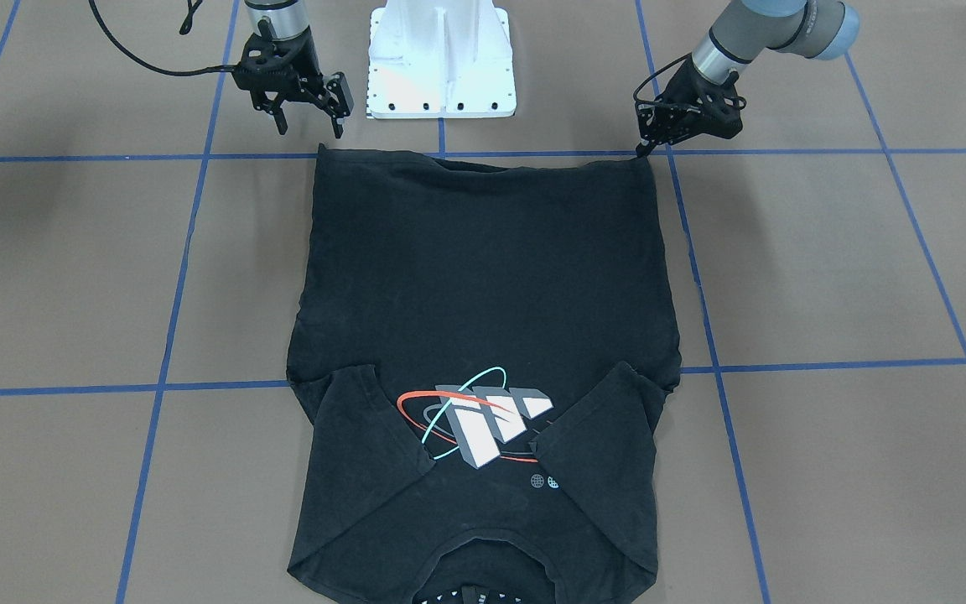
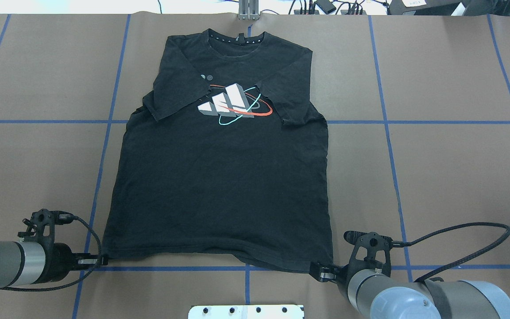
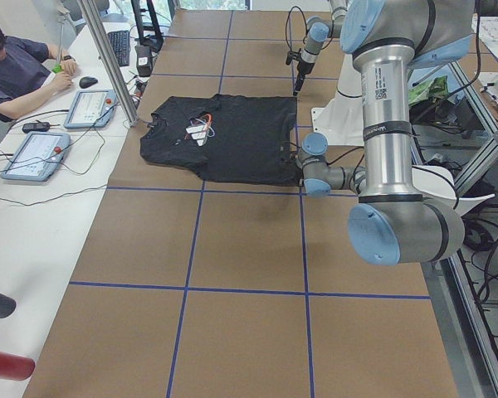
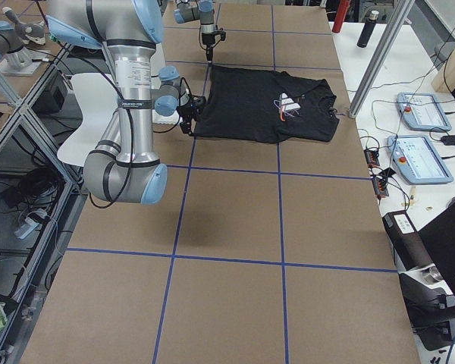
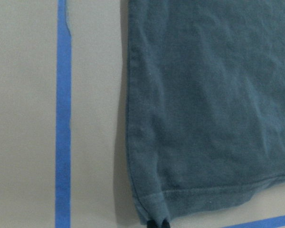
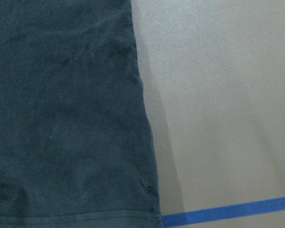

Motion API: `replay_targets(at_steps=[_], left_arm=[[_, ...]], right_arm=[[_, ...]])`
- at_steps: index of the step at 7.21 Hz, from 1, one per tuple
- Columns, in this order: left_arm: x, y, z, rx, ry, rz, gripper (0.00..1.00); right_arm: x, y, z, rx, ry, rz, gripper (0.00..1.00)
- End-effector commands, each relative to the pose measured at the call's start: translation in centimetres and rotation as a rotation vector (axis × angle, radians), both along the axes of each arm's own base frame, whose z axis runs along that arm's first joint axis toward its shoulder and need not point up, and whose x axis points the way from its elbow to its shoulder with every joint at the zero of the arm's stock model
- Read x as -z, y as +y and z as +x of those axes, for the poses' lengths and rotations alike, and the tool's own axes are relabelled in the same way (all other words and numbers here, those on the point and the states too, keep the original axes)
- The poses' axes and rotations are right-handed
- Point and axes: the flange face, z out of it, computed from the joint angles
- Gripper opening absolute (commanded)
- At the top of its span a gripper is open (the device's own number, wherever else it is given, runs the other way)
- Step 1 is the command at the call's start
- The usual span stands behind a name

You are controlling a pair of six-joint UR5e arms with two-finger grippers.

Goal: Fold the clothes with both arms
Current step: 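Align and close both grippers on the hem corners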

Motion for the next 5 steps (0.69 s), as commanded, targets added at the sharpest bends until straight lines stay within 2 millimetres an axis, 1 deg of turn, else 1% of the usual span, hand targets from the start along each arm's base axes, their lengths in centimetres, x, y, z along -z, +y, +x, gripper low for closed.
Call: replay_targets(at_steps=[1,2,3,5], left_arm=[[0.01,0.06,0.03,-0.001,0.000,-0.001,0.00],[0.01,0.04,0.03,0.000,0.000,0.000,0.00],[0.01,0.04,0.03,0.000,0.000,0.000,0.00],[0.01,0.04,0.03,0.000,0.000,0.000,0.00]], right_arm=[[-1.54,0.95,-1.22,0.003,0.024,0.017,0.81],[-1.16,0.95,-1.36,0.003,0.017,0.017,0.61],[-1.03,1.04,-1.45,0.008,0.016,0.018,0.50],[-1.27,0.97,-1.40,0.007,0.022,0.018,0.49]])
